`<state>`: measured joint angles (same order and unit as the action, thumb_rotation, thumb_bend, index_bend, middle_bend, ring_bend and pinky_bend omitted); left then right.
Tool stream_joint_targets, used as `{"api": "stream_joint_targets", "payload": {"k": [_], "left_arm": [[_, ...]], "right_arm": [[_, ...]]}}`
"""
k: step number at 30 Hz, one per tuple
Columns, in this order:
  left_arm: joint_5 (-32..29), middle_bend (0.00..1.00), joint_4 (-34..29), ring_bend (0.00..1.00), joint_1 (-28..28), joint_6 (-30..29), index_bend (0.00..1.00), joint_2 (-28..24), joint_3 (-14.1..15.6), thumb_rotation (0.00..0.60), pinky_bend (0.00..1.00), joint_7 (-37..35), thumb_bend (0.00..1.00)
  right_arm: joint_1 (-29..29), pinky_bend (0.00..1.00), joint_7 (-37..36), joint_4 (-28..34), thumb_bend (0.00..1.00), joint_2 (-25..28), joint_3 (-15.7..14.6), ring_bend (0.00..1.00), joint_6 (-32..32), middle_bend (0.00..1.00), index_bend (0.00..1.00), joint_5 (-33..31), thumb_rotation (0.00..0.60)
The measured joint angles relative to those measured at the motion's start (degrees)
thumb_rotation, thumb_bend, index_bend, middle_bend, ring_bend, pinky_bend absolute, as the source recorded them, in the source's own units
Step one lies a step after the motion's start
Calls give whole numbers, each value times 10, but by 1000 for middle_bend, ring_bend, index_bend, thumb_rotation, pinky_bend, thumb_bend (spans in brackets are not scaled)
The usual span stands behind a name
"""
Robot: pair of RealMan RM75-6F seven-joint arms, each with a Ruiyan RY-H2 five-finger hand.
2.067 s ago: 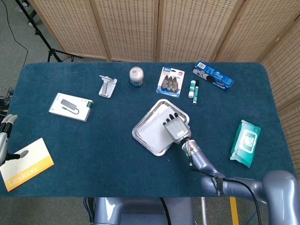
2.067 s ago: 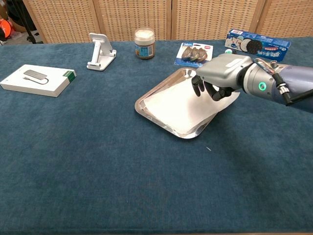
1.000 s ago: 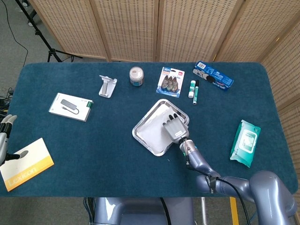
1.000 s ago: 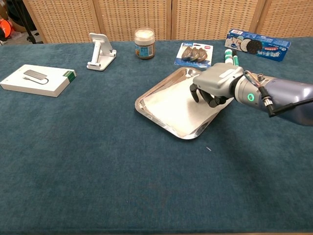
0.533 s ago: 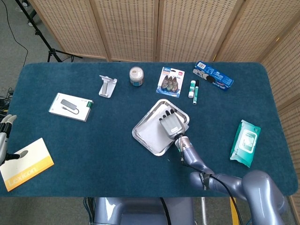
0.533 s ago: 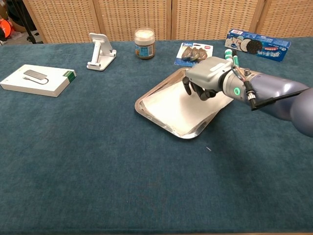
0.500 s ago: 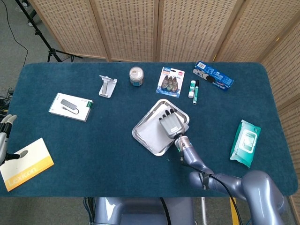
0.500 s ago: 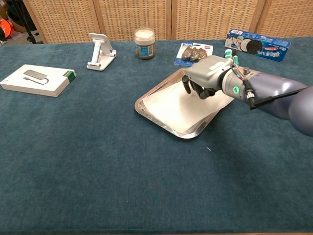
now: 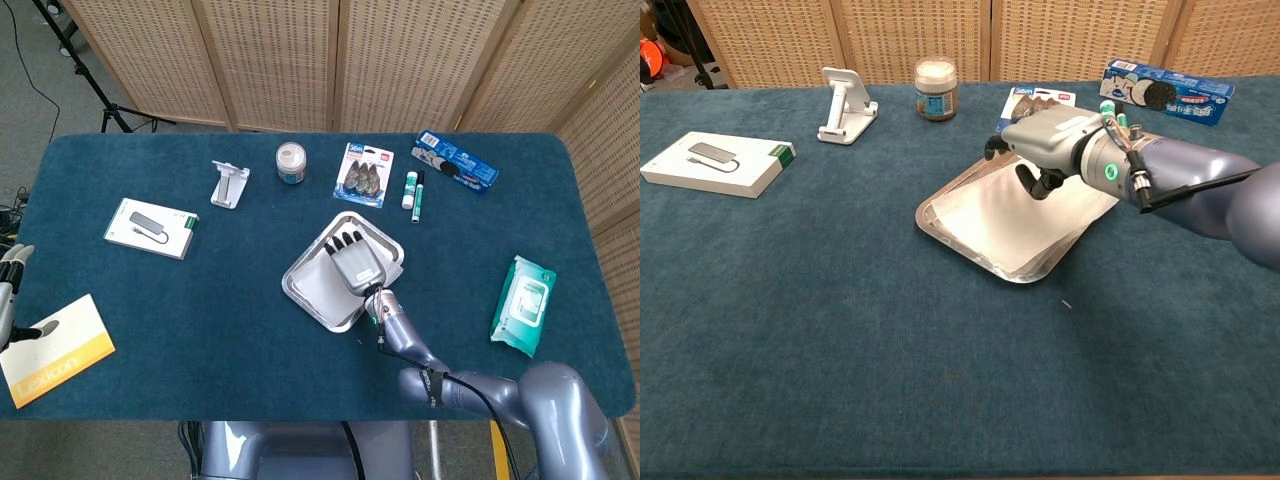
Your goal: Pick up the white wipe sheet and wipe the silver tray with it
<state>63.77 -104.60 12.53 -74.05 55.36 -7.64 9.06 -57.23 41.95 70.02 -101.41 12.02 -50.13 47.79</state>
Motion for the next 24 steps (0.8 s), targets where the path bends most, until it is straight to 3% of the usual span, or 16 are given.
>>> {"api": "stream_joint_targets", "payload": {"k": [6,10,14,24], "left_arm": [[2,0,0,0,0,1,0,-1,1,600,0,-1,0],[5,0,-1,0,-1,0,0,-1,2,600,0,-2,0],[7,0,-3,0,-1,-1,0,0,4,600,0,1,0],[4,0,-4,0,1,-2,0,4,4,600,0,10,0]], "right_arm": [[7,2,-11,95,571,51,7,0,18,0,0,-41,600],[12,0,-14,163,677,100,3,0,29,0,0,-77,600],[19,0,-13,221,796,161,-22,0,34,0,0,-106,600],[11,0,-35,232,912,193,-67,0,55,0,0,-151,600]]}}
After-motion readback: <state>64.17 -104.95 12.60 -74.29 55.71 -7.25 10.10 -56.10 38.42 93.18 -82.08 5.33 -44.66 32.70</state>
